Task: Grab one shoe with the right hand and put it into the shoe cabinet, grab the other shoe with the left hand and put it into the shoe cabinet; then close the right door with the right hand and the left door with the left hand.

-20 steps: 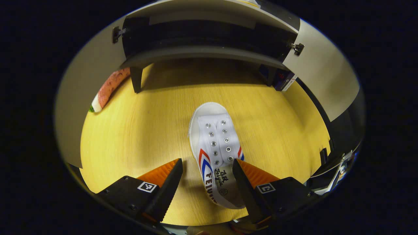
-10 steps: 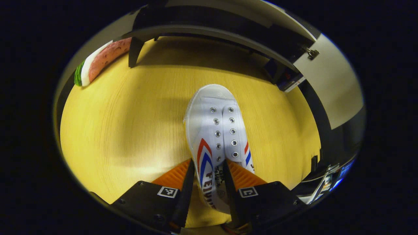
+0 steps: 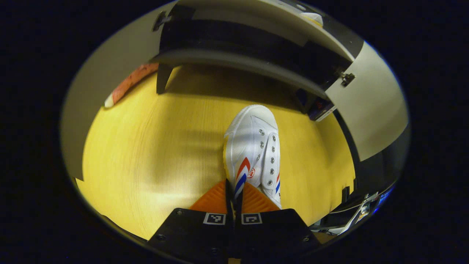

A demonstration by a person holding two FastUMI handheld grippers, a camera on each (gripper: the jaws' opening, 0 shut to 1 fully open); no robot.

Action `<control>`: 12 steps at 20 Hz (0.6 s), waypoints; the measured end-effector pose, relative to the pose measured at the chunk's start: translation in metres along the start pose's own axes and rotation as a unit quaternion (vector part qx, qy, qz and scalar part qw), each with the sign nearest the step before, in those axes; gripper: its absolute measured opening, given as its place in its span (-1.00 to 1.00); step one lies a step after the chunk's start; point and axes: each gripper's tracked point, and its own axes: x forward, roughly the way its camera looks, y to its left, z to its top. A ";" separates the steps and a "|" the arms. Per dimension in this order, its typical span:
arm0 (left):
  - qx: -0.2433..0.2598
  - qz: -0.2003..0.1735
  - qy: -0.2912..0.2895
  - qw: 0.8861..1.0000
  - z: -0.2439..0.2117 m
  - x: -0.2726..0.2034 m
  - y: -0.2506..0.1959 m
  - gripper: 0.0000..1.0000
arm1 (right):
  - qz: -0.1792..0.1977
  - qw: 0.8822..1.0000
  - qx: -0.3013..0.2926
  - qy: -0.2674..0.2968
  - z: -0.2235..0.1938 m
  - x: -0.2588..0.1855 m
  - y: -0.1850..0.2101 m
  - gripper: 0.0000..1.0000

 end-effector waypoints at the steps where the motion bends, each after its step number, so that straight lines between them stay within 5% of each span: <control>1: 0.001 -0.007 -0.021 1.000 0.015 -0.016 -0.007 -0.97 | 0.001 1.000 -0.002 -0.002 0.002 -0.003 0.001 -0.31; 4: -0.003 -0.019 -0.095 0.995 0.075 -0.052 -0.029 -0.97 | 0.003 1.000 -0.013 -0.010 0.009 -0.018 0.003 -0.13; 11: -0.015 -0.039 -0.255 0.966 0.214 -0.127 -0.057 -0.98 | -0.007 0.999 -0.043 -0.013 0.013 -0.060 0.004 -0.13; 12: -0.020 -0.044 -0.276 0.960 0.232 -0.135 -0.060 -0.98 | -0.010 0.999 -0.046 -0.013 0.012 -0.066 0.005 -0.31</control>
